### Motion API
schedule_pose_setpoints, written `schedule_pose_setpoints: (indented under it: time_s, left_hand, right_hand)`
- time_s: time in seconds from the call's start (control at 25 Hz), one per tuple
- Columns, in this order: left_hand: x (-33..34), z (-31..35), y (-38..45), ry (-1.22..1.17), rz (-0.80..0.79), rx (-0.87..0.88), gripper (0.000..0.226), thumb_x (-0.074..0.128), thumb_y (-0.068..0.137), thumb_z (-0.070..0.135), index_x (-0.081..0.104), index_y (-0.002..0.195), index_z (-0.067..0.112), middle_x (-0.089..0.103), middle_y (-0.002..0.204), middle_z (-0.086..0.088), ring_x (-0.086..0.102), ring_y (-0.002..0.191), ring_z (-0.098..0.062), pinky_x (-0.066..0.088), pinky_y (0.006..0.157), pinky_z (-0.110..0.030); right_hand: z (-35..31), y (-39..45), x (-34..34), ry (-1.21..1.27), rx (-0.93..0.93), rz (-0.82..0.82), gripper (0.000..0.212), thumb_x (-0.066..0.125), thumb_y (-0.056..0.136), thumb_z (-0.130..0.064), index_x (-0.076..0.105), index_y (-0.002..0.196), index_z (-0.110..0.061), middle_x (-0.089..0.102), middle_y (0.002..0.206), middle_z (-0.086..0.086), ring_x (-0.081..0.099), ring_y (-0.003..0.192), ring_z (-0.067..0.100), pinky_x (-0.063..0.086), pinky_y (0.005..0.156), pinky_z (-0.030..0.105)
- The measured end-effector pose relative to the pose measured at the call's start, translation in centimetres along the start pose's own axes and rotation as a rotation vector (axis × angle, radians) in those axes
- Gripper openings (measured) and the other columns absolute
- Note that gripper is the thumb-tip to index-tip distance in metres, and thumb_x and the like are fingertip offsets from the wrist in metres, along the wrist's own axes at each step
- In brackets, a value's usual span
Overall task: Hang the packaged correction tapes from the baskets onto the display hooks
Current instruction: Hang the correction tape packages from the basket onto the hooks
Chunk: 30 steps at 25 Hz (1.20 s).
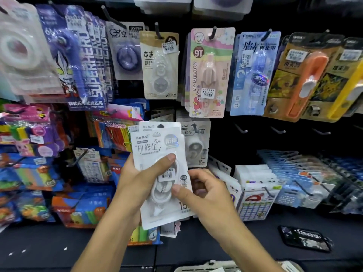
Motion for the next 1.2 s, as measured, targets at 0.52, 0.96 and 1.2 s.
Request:
schedule_pose_setpoints:
  time_s: [0.52,0.96,1.2]
  left_hand:
    - [-2.1,1.3,-0.5,-0.032,0.067,0.067,0.058,0.087,0.057,0.024,0.072,0.113,0.022,0.081,0.106,-0.003,0.079,0.090,-0.029,0.062,0.063,-0.036]
    - [-2.5,1.8,-0.4,-0.072,0.110,0.111,0.057,0.085,0.059,0.029,0.073,0.114,0.021,0.080,0.107,-0.003,0.079,0.091,-0.027,0.062,0.063,-0.034]
    - [0.1,0.7,-0.3,0.028,0.031,0.081,0.062,0.089,0.054,0.041,0.072,0.111,0.022,0.081,0.104,0.000,0.079,0.091,-0.022,0.062,0.065,-0.029]
  right_hand:
    - [0.7,-1.0,-8.5,-0.211,0.019,0.489,0.019,0.048,0.103,-0.037,0.052,0.091,-0.024,0.048,0.052,-0.011,0.041,0.047,0.005,0.035,0.049,0.024]
    - [1.9,-0.4,-3.3,-0.107,0.261,0.147,0.053,0.052,0.097,-0.002,0.055,0.124,-0.048,0.062,0.116,-0.017,0.070,0.091,0.014,0.059,0.076,0.031]
    - [-0.7,0.2,-1.5,0.069,-0.006,0.102,0.047,0.079,0.078,-0.046,0.060,0.120,-0.042,0.071,0.094,-0.018,0.070,0.088,0.008,0.058,0.079,0.032]
Point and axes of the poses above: each hand's wrist, its own y-axis towards the middle knuckle, its own x-axis out of the palm, z = x × y, the point moved 10 cm from there along y, towards the middle knuckle
